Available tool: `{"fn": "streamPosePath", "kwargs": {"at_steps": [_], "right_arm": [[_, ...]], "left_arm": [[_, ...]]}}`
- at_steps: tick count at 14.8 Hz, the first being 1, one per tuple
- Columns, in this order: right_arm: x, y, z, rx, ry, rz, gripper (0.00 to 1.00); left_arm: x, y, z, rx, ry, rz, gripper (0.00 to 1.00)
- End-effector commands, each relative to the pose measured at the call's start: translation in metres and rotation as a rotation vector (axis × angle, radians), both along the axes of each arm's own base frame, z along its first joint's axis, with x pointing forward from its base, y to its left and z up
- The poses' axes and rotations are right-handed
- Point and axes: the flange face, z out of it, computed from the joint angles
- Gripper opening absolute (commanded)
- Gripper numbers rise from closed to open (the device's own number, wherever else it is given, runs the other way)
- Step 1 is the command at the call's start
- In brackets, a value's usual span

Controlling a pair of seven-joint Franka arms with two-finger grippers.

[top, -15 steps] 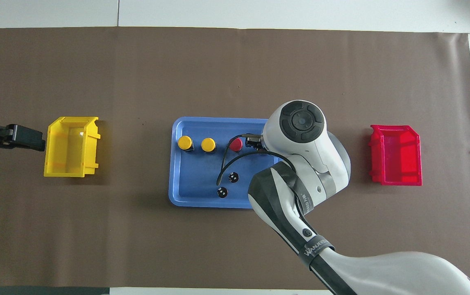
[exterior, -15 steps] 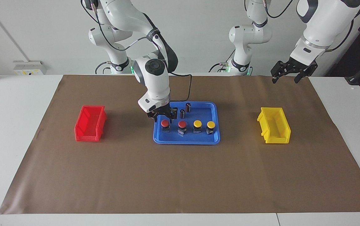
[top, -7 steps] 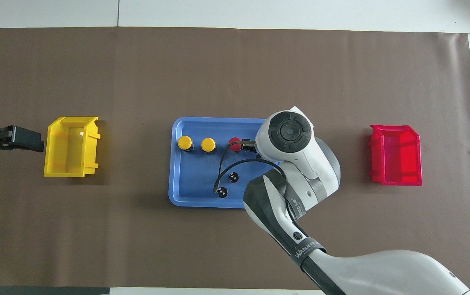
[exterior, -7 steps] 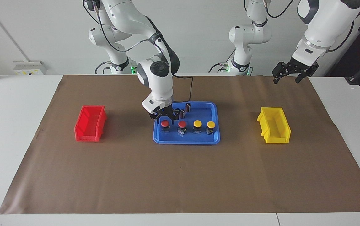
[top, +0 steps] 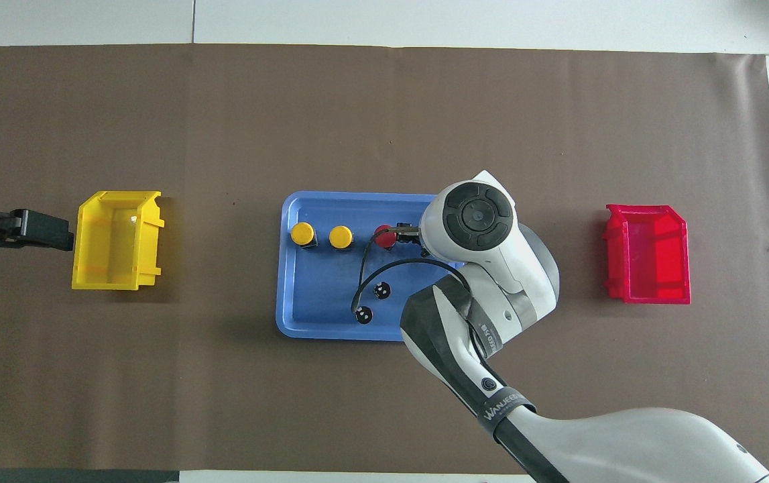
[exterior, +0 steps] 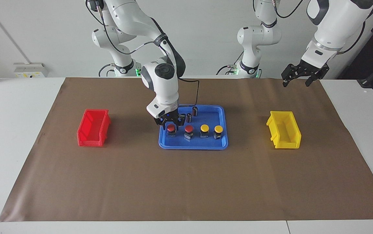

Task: Sort red and yellow buttons by color
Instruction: 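Carry the red button to the red bin while the left gripper reaches out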

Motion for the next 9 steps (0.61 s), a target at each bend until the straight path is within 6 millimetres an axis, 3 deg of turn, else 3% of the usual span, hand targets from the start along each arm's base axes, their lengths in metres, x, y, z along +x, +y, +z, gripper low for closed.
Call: {"fn": "streamPosePath", "kwargs": {"at_steps": [1,2,4,5,7,9], "right_arm": [[0.008,-0.002,0.008,-0.007,-0.004,0.013,0.22],[0.018,-0.003,0.028,-0.018,0.007,0.003,0.2],[0.054,-0.03,0.09,-0.025,0.031,-0.028,0.2],[0.061,-0.042,0.114,-0.028,0.043,-0.005,0.2],[0.061,-0.099,0.158,-0.041,0.061,0.072,0.2],[0.039,-0.174,0.171,-0.056,0.107,0.118,0.2]], "left_arm": [[-0.01,0.001,-0.002,-0.006,-0.026,0.006,1.0],[-0.01,0.001,-0.002,-0.006,-0.026,0.006,1.0],[-0.003,-0.005,-0.006,-0.01,-0.059,0.007,1.0],[0.0,-0.016,-0.015,-0.012,-0.076,0.006,1.0],[0.006,-0.057,-0.037,-0.026,-0.112,0.073,1.0],[0.015,-0.108,-0.068,-0.041,-0.12,0.131,0.99]]}}
